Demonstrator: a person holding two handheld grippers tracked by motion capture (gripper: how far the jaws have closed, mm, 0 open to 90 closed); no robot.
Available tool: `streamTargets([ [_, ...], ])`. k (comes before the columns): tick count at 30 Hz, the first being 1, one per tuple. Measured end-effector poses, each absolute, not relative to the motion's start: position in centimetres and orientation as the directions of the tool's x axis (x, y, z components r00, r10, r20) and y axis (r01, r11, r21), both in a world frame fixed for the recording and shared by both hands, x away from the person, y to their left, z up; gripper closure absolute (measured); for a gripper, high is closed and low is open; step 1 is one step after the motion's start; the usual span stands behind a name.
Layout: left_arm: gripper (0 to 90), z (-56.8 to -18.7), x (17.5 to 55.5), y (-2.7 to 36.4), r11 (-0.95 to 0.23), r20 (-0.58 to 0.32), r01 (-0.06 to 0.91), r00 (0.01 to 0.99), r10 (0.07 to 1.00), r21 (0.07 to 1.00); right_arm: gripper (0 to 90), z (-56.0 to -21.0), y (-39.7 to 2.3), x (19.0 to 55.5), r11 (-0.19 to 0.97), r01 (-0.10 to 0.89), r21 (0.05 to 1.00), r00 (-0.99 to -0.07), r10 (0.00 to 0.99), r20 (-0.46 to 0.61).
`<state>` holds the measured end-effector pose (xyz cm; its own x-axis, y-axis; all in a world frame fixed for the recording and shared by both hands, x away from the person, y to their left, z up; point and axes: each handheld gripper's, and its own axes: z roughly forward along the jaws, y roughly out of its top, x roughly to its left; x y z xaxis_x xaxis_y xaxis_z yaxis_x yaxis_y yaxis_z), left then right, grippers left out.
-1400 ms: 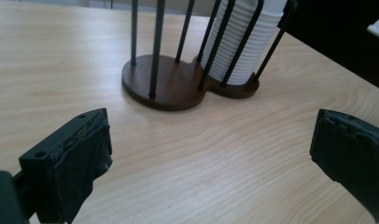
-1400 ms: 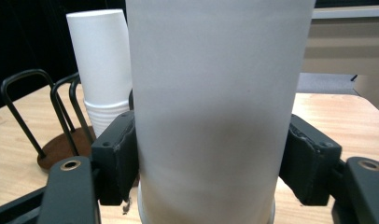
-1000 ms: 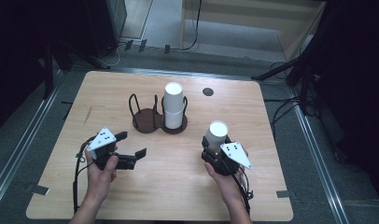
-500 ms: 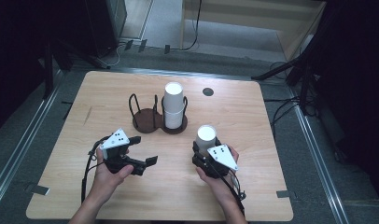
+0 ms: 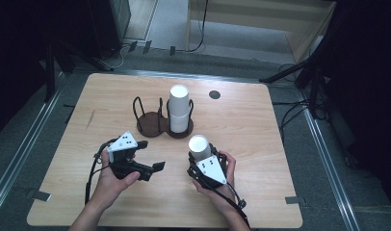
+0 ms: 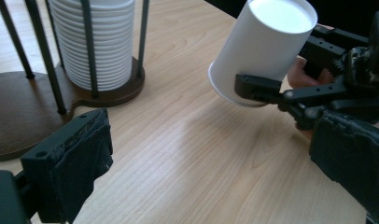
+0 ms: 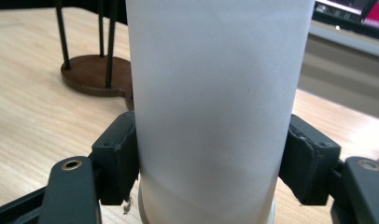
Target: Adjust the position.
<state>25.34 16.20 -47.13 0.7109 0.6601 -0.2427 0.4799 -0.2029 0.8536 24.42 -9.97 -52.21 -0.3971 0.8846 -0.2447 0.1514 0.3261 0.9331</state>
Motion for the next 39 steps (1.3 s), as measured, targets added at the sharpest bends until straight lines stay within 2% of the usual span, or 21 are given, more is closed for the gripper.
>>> streamTargets([
  [14, 3.9, -47.2, 25.3, 14.8, -0.265, -0.241, 0.508, 0.726, 0.645, 0.82, 29.5, -53.6, -7.9, 23.2, 0.491, 0.045, 0.87, -0.43, 0.796, -0.427],
  [30, 7.5, -47.4, 24.7, 12.4, -0.354, -0.174, 0.484, 0.753, 0.635, 0.8, 29.5, -54.2, -6.9, 22.2, 0.562, -0.026, 0.827, -0.466, 0.725, -0.507],
  [31, 11.5, -47.4, 24.7, 12.4, -0.356, -0.171, 0.481, 0.754, 0.634, 0.801, 29.5, -54.3, -6.6, 22.0, 0.576, -0.044, 0.817, -0.473, 0.708, -0.524],
  [39, 13.7, -47.4, 24.6, 12.1, -0.376, -0.161, 0.476, 0.763, 0.626, 0.795, 29.4, -54.7, -5.7, 21.3, 0.599, -0.087, 0.796, -0.505, 0.662, -0.554],
])
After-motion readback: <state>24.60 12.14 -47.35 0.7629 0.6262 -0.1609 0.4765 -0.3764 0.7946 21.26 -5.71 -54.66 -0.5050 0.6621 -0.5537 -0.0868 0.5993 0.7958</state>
